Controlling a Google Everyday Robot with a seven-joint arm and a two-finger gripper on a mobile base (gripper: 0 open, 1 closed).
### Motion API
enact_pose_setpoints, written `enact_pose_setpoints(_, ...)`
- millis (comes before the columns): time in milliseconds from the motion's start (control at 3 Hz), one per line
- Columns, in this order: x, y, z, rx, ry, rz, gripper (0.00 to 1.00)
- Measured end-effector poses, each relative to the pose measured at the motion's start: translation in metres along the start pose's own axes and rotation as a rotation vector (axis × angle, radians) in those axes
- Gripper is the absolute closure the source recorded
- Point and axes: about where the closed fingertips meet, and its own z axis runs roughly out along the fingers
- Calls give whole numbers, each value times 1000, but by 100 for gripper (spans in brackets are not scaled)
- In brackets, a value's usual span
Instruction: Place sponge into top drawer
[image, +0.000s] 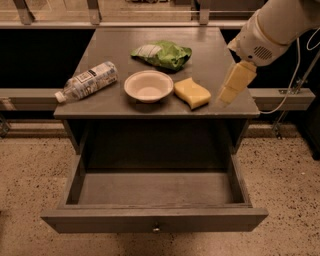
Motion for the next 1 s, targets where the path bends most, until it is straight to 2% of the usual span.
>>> enact_pose_setpoints(333,-14,-15,46,-35,-143,105,0)
enact_pose_setpoints(667,-19,-18,83,-68,-208,197,0)
enact_pose_setpoints(1000,-15,-20,110,-82,-245,269,0)
